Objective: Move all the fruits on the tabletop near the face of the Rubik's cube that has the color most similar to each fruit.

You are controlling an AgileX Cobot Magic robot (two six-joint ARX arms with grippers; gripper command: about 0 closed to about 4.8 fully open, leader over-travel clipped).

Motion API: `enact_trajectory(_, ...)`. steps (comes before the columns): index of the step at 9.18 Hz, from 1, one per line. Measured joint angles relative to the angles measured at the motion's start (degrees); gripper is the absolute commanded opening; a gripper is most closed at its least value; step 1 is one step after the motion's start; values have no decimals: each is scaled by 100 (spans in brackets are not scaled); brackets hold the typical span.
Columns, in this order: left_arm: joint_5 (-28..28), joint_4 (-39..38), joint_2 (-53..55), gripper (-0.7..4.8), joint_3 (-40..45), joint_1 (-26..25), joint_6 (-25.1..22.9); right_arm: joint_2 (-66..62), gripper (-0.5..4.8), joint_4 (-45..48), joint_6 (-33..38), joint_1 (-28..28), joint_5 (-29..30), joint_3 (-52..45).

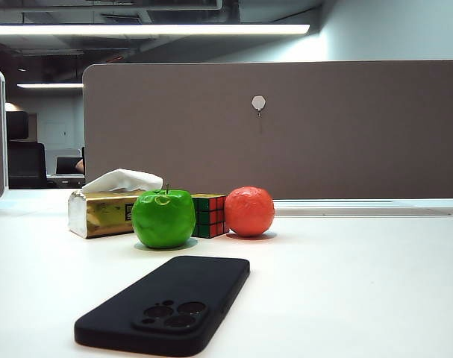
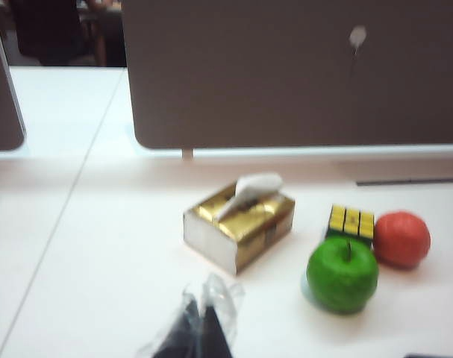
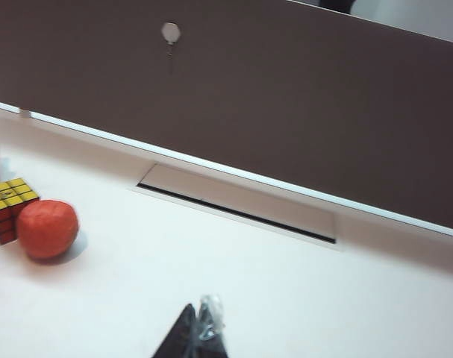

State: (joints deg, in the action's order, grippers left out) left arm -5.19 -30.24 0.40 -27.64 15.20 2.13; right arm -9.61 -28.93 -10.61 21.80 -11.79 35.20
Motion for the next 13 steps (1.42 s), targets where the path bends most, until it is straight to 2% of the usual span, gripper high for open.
enact_trajectory(1, 15, -439, -22, -6, 160, 2, 28, 367, -1, 590, 2, 2, 155, -979)
enact_trajectory(2, 17, -417, -22, -6, 162, 2, 129, 518, -1, 933, 2, 0, 157, -1311)
enact_trajectory(3, 20, 173, -24, -6, 350, 2, 267, 785, -1, 2275, 2, 0, 232, -2173)
enact_trajectory(4, 85, 313, -22, -6, 470, 2, 267, 787, -1, 2459, 7, -2, 271, -2214)
enact_trajectory(5, 979, 1158, -20, -6, 1180, 2, 271, 787, -1, 2730, 575, -153, 546, -2413)
enact_trajectory(7, 1058, 1432, -22, -6, 1443, 2, 308, 787, -1, 2981, 678, -157, 901, -2750)
enact_trajectory(13, 1167, 1895, -22, -6, 2166, 2, 310, 787, -1, 3606, 737, -157, 1032, -3488)
